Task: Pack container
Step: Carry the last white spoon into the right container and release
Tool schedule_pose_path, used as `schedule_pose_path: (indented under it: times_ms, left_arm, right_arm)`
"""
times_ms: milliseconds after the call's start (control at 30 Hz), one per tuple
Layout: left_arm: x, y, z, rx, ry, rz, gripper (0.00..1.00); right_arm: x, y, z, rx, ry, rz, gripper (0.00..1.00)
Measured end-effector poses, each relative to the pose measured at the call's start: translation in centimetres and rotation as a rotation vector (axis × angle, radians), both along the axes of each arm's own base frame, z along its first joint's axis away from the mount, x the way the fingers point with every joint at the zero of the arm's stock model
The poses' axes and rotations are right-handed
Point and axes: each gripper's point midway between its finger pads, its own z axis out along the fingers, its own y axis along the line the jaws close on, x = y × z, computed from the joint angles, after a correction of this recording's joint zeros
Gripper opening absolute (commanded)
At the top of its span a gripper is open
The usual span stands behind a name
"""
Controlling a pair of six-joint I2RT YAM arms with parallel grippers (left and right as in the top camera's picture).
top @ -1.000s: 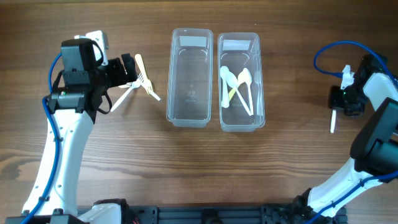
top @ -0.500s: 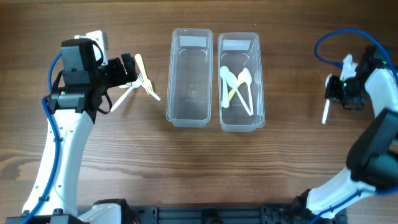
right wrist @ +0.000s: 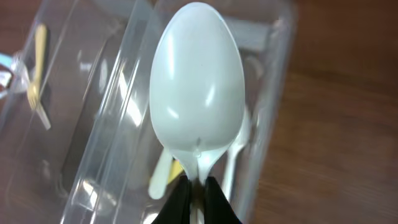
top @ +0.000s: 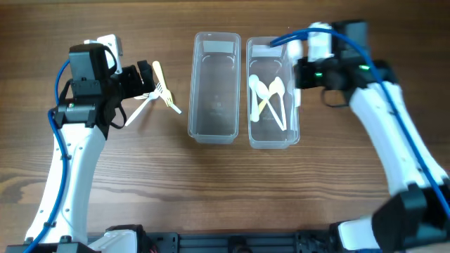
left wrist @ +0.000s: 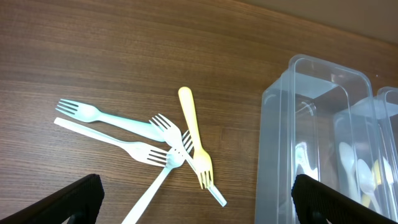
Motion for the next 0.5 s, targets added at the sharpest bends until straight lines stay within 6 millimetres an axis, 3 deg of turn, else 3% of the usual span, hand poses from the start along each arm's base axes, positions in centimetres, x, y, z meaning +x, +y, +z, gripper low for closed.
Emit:
schedule_pose_path:
  times_ms: [100,133,233,333,467,500]
  left_arm:
    - [0.0,0.0,0.0,0.000,0.000,0.000,1.00]
    - [0.0,0.0,0.0,0.000,0.000,0.000,1.00]
    - [-0.2,0.0,-0.2,0.000,0.012,0.000,1.00]
    - [-1.0,0.0,-0.9,-0.001,0.056,0.000,1.00]
    - [-1.4,0.0,-1.3,-0.002,0.077,0.000,1.00]
    - [-1.5,0.0,-1.4,-0.002,0.084,0.000,1.00]
  right_arm:
    - [-0.2,3.2,-3.0,0.002,0.066,0.050,0.08]
    - [-0.3,4.1,-3.7,0.005,0.082,0.060,0.25]
    - [-0.5,5.8,-5.4,0.020,0.127,0.049,0.23]
    - [-0.2,5.6,-6.5,0.013,0.150,0.018,0.28]
    - [0.8,3.4,-6.2,-0.046,0.117,-0.063,0.67]
    - [1.4,2.1,-5.4,-0.062,0.090,-0.104,0.71]
